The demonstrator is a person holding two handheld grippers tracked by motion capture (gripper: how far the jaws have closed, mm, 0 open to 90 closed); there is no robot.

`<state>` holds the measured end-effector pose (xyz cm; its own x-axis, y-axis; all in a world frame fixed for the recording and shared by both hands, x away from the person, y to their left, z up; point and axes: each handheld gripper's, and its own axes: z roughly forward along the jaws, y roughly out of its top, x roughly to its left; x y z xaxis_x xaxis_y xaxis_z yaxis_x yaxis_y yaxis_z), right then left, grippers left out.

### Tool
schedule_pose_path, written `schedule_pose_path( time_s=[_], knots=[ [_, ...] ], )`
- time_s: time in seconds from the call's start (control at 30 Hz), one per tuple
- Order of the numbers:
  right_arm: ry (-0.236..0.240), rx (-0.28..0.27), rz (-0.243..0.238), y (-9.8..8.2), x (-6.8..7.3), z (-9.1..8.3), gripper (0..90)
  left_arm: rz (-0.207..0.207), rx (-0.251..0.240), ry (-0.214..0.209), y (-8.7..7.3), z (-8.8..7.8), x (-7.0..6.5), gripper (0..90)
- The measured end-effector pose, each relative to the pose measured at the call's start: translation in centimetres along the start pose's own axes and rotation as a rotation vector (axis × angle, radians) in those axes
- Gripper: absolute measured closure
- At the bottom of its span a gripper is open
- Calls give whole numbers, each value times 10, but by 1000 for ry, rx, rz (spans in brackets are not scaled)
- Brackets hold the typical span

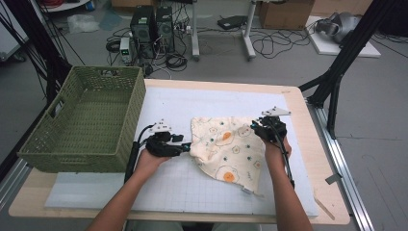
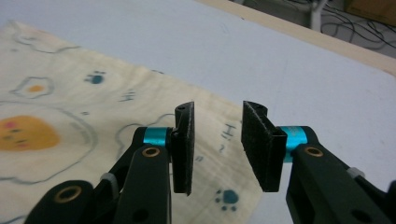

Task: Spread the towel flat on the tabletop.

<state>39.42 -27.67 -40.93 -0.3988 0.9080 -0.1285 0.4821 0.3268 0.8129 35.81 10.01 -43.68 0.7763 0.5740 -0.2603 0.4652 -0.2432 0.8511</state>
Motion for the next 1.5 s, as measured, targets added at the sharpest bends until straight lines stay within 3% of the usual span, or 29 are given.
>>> schedule_pose_path(
  time_s=[0.07, 0.1, 0.2, 0.23, 0.3, 0.33, 0.6, 0.7, 0.73, 0.8, 0.87, 0.9, 1.03, 1.07, 1.13, 1.27, 1.4, 1.5],
  knots=[
    [12, -16, -34, -3, 5, -9, 642, 4, 5, -51, -1, 4, -4, 478],
    [21, -14, -55, -10, 8, -16, 638, 6, 9, -57, -1, 7, -5, 478],
    [43, -13, -51, -17, 10, -22, 629, 23, 48, -45, -1, 18, -8, 495],
    [57, -12, -50, -21, 11, -25, 621, 52, 66, -30, 0, 22, -10, 578],
    [99, -1, -58, -29, 15, -30, 607, 104, 90, 15, 3, 28, -14, 829],
    [118, 6, -72, -33, 17, -32, 605, 111, 88, 26, 5, 31, -14, 853],
    [304, 97, -137, -60, 37, -31, 593, 53, 12, 102, 33, 41, -4, 859],
    [351, 105, -148, -61, 37, -32, 733, 51, -8, 148, 42, 40, 2, 859],
    [360, 110, -165, -61, 37, -33, 802, 54, 13, 165, 45, 42, 4, 859],
    [334, 118, -211, -61, 38, -36, 886, 61, 32, 201, 50, 50, 5, 859],
    [298, 123, -226, -61, 37, -38, 889, 73, 45, 234, 53, 60, 4, 859],
    [254, 129, -231, -62, 36, -39, 889, 80, 56, 243, 54, 65, 4, 859],
    [140, 139, -195, -66, 21, -42, 889, 81, 68, 235, 50, 86, -1, 853],
    [131, 142, -168, -68, 17, -43, 888, 68, 58, 218, 49, 89, -2, 830],
    [139, 133, -132, -71, 11, -44, 877, 61, 67, 211, 48, 92, -5, 659],
    [132, 117, -133, -72, 9, -46, 786, 51, 56, 200, 48, 82, -4, 442],
    [141, 80, -119, -70, 8, -52, 713, 6, 2, 190, 43, 63, -2, 388],
    [144, 45, -104, -68, 7, -60, 685, 9, -12, 173, 34, 48, -4, 388]
  ],
)
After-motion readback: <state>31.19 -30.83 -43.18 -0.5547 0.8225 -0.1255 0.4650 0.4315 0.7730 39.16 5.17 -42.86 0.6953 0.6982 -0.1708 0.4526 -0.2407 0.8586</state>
